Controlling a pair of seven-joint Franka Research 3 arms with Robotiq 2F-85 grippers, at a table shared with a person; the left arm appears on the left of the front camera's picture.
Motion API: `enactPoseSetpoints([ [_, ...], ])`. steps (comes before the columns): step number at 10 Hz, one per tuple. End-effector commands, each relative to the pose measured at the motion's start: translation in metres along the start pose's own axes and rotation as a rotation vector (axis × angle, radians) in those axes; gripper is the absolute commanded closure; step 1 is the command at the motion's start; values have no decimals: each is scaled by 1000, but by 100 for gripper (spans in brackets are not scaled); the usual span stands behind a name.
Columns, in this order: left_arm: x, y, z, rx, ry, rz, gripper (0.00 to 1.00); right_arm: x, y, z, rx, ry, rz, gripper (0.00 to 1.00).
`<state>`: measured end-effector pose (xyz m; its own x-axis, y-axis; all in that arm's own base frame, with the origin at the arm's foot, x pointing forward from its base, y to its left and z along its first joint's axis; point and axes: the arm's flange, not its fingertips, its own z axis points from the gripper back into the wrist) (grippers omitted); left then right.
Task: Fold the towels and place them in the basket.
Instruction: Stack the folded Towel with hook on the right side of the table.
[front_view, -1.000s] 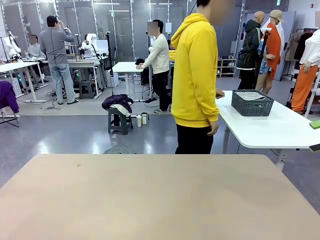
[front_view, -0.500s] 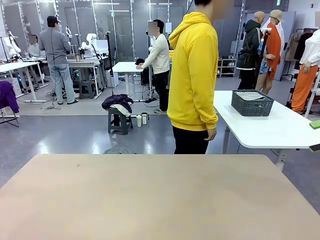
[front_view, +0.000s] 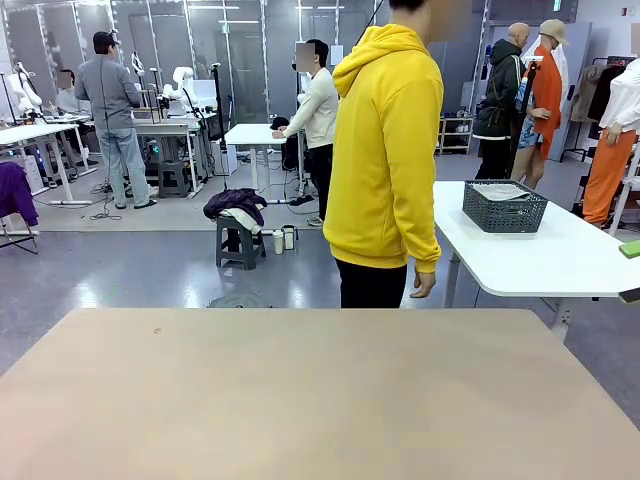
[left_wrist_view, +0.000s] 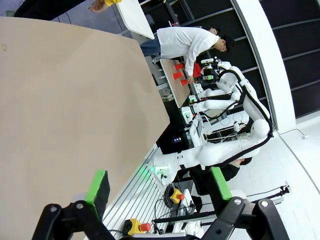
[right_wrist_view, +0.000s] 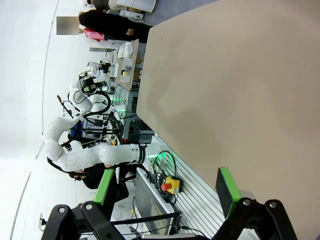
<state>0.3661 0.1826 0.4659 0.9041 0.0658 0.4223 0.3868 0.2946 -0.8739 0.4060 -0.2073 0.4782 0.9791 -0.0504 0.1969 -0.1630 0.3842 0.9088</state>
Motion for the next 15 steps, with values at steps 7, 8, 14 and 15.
enactPoseSetpoints([
  [7,0,0,0,-22,-3,-8,0,0,0,-1,6,1,7,0],
  [8,0,0,0,-22,-3,-8,0,0,0,-1,6,1,7,0],
  [14,0,0,0,-22,-3,-8,0,0,0,-1,6,1,7,0],
  [15,0,0,0,-22,-3,-8,0,0,0,-1,6,1,7,0],
])
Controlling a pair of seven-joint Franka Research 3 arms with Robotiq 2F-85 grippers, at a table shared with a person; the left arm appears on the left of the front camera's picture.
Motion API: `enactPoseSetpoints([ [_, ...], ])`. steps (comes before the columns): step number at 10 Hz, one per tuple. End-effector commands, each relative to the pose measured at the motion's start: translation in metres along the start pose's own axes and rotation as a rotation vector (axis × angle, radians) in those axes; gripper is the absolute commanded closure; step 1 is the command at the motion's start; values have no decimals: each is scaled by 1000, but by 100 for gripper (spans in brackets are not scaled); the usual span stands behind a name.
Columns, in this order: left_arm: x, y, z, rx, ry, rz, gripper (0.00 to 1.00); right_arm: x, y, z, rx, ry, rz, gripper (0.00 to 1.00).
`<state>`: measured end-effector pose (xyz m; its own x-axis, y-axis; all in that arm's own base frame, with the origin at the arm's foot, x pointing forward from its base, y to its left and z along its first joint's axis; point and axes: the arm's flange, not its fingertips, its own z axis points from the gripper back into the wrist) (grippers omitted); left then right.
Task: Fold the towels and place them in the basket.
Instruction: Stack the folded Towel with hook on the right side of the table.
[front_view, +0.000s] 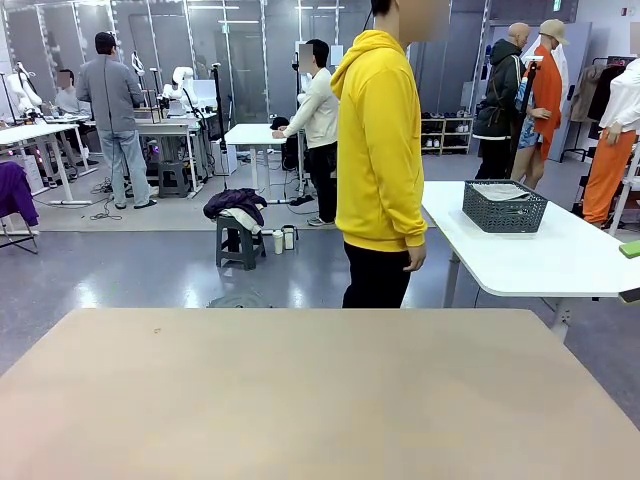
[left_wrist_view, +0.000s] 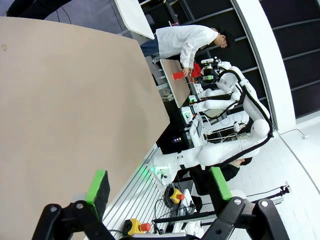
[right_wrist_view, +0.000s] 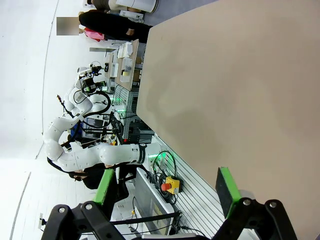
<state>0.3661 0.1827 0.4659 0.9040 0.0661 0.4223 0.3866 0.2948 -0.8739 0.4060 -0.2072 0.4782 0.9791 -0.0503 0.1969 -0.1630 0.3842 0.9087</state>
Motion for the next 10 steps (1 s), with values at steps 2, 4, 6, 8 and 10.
enactPoseSetpoints([
  [2,0,0,0,-22,-2,-9,0,0,0,-1,6,1,7,0],
  [4,0,0,0,-22,-2,-9,0,0,0,-1,6,1,7,0],
  [6,0,0,0,-22,-2,-9,0,0,0,-1,6,1,7,0],
  [8,0,0,0,-22,-2,-9,0,0,0,-1,6,1,7,0],
  [10,0,0,0,-22,-2,-9,0,0,0,-1,6,1,7,0],
])
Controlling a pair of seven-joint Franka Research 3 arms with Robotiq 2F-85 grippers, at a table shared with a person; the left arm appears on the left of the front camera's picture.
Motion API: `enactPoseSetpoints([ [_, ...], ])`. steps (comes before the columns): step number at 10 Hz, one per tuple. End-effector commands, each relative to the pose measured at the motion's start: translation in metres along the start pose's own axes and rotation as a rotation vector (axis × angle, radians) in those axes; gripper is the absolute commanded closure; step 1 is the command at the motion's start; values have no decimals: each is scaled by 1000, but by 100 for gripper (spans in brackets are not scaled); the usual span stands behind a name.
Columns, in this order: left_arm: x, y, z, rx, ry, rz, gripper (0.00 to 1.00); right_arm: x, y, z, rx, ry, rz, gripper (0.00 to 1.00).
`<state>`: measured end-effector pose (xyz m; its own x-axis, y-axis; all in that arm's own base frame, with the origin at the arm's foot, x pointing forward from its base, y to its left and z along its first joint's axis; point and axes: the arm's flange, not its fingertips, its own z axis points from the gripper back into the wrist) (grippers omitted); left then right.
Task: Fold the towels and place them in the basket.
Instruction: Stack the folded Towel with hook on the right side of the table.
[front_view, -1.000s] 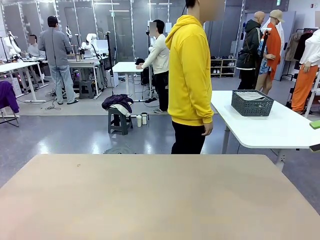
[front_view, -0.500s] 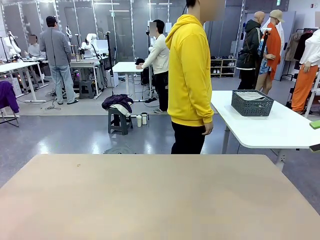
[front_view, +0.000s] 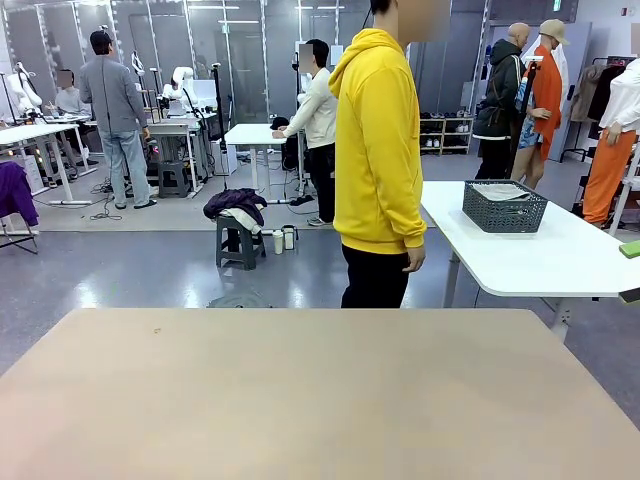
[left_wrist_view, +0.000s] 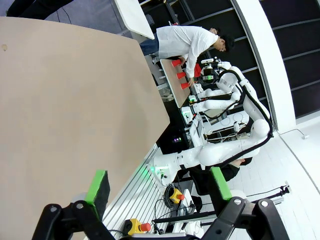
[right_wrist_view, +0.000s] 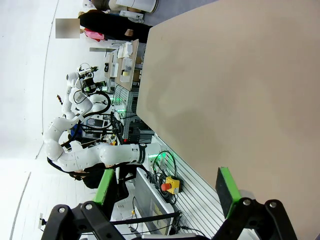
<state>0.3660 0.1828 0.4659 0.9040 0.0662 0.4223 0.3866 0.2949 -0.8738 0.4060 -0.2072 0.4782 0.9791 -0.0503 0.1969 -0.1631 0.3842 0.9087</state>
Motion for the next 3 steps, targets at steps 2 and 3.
enactPoseSetpoints([
  [2,0,0,0,-22,-2,-9,0,0,0,-1,6,1,7,0],
  [3,0,0,0,-22,-2,-9,0,0,0,-1,6,1,7,0],
])
